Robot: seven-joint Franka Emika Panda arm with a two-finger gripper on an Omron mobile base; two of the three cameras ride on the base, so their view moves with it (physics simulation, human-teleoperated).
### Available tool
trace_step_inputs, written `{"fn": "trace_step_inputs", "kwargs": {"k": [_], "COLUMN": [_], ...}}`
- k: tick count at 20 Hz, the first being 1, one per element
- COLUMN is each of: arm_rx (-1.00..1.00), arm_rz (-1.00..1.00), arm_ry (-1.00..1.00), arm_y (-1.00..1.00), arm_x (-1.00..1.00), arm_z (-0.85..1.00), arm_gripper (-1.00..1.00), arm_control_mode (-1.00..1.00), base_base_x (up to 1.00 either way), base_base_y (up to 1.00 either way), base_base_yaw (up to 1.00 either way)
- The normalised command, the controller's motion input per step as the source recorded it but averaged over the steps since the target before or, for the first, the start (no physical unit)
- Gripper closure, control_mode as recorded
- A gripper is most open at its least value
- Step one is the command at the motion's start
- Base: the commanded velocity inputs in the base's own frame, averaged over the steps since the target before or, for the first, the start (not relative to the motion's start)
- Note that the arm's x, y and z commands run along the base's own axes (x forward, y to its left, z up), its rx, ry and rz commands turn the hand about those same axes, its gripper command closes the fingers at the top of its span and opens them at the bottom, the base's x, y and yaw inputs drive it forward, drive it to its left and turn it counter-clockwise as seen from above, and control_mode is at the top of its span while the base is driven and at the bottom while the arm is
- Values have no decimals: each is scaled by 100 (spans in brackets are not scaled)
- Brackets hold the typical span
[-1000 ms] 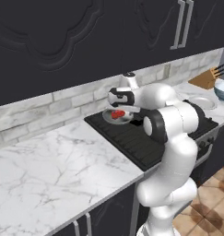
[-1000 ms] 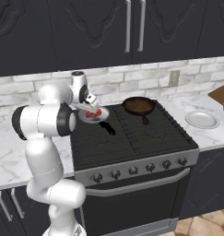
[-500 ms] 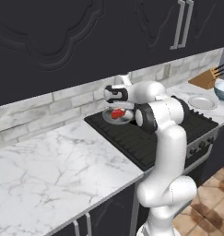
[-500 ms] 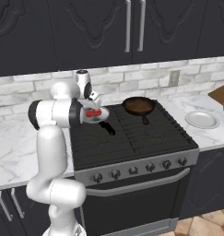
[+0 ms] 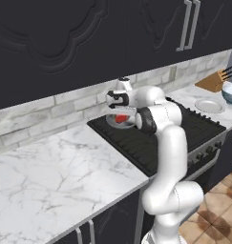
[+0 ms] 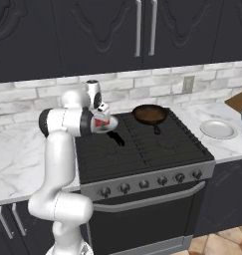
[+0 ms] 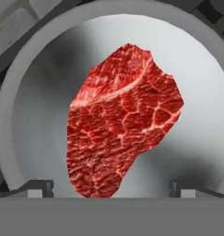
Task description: Place one of the steaks on the plate and the other in the bowl. Then place the bowl in the fridge.
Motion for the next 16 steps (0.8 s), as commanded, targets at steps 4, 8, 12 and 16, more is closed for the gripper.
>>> {"fn": "trace_step_inputs", "kwargs": {"k": [4, 8, 12, 16], "arm_rx": [0, 0, 0, 0], "arm_rz": [0, -4, -8, -8], "arm_ry": [1, 9, 14, 15], "arm_y": [5, 3, 0, 0], "arm_x": [45, 15, 0, 0], "arm_z": [-20, -30, -46, -61], "arm_gripper": [-100, -100, -100, -100], "arm_control_mode": [-100, -100, -100, -100], "base_base_x": [0, 0, 0, 0], "base_base_y": [0, 0, 0, 0], "base_base_yaw": [0, 0, 0, 0]}}
